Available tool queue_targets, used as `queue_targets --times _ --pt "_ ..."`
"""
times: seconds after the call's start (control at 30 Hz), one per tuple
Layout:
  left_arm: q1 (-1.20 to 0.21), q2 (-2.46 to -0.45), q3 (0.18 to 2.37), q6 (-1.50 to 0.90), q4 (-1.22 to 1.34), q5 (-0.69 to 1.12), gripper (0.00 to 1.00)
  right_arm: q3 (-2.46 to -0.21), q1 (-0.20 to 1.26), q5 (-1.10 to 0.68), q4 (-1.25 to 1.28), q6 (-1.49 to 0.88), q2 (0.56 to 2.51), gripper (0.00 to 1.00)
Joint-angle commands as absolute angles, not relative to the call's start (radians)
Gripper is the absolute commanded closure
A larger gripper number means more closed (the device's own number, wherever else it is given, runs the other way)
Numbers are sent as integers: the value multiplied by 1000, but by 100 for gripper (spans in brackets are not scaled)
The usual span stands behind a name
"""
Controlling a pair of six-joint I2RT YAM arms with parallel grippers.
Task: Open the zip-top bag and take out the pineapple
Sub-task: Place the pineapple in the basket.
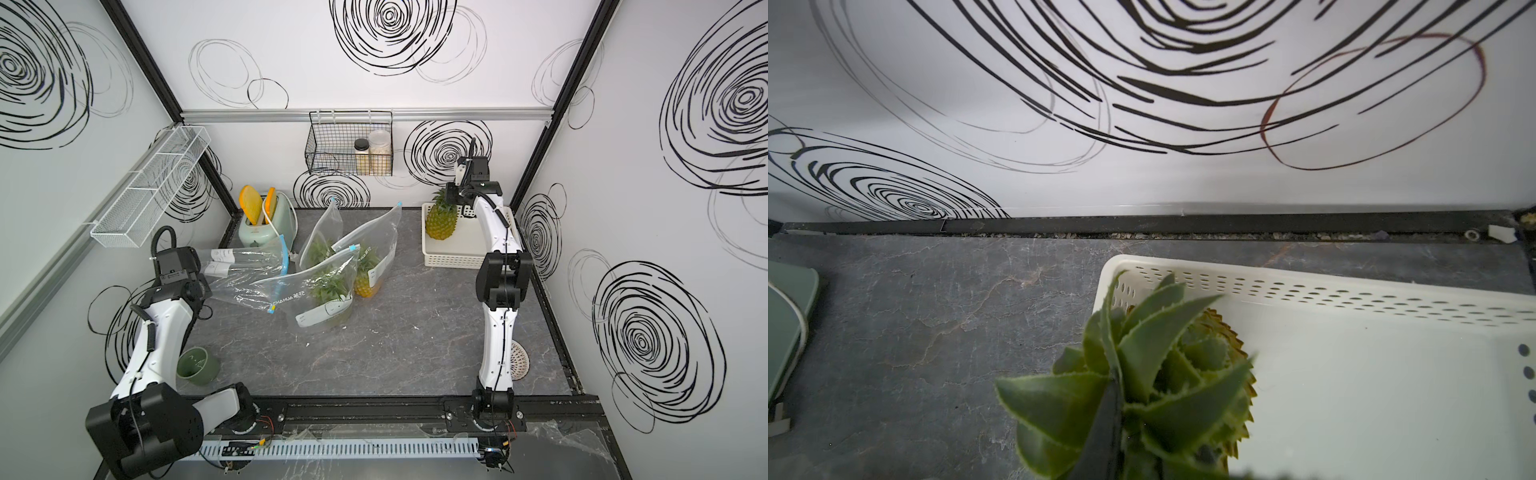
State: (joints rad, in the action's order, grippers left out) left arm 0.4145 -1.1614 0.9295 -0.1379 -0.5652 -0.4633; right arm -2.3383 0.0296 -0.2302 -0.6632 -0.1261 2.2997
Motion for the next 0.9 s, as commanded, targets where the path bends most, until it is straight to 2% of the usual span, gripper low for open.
queue_targets --times 0.0,0.13,0.3,0.47,0.87 --pt "425 -1149 905 -124 -522 -460 100 -2387 36 -285 -564 -108 2305 100" --pt "430 -1172 866 -127 -507 -441 100 -2384 35 -315 -562 -106 2307 75" --pt "456 -1213 845 -117 -491 -436 100 -2326 37 -317 -529 -113 2247 51" --pt "480 -1241 874 -108 -488 -434 100 -2221 45 -313 -496 -111 2132 45" --pt "476 -1333 925 -110 -452 -415 100 -1952 93 -303 -389 -100 1829 42"
